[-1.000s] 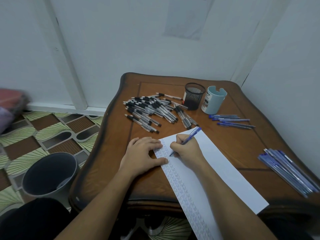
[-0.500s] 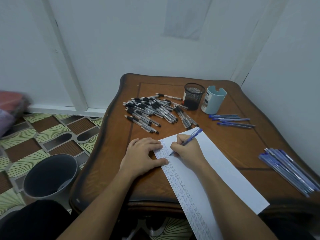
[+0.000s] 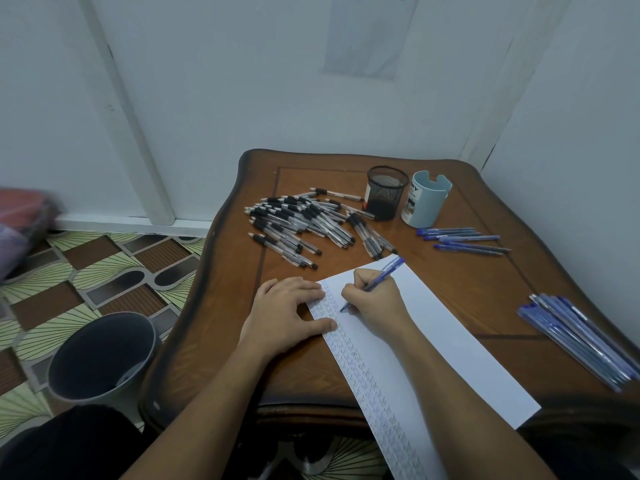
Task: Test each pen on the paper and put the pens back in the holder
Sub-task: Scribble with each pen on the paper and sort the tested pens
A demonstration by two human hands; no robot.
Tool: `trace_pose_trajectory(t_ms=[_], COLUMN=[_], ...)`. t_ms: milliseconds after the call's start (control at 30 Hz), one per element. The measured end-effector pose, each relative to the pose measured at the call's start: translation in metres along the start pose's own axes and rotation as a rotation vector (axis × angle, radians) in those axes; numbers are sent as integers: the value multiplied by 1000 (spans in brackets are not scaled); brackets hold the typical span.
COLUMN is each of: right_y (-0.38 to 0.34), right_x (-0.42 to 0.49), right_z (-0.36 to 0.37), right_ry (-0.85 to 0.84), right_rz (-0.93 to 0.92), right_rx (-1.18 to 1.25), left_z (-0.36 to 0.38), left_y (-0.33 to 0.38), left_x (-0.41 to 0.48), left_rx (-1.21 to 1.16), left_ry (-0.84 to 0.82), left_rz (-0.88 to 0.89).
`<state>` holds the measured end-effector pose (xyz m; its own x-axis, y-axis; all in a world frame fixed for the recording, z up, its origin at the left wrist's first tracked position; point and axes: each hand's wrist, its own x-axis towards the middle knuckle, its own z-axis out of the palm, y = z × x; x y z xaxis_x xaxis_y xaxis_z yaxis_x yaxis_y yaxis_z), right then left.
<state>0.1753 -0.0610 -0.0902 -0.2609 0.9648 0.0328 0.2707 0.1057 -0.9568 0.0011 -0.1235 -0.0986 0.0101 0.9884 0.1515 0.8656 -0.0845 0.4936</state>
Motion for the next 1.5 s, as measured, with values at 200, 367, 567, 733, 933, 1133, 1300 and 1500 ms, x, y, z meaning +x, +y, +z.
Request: trace_pose_trajectory(t_ms=[200, 367, 567, 733, 933, 1133, 1300, 1500], right_y=[1, 2, -9, -18, -23, -25, -18, -5], right_x=[1, 2, 10, 13, 15, 14, -5, -42], right_z=[-1, 0, -9, -13, -18, -60, -145, -240], right_ry=[23, 42, 259, 235, 171, 85, 168, 210], right_rz=[-14, -1, 212, 268, 240, 231, 132, 235], right_rx=[2, -31, 288, 361, 407, -57, -479, -786], left_z=[1, 2, 0, -1, -1, -2, 1, 2], left_y=[-1, -3, -1, 0, -1, -4, -4, -3], left_x=[0, 0, 0, -1, -2, -2, 0, 1], left_rx=[0, -2, -1, -8, 2, 0, 4, 3], left_ry=[9, 10, -7, -1, -7, -5, 20, 28], left_rz=[5, 11, 8, 1, 6, 23, 24, 14])
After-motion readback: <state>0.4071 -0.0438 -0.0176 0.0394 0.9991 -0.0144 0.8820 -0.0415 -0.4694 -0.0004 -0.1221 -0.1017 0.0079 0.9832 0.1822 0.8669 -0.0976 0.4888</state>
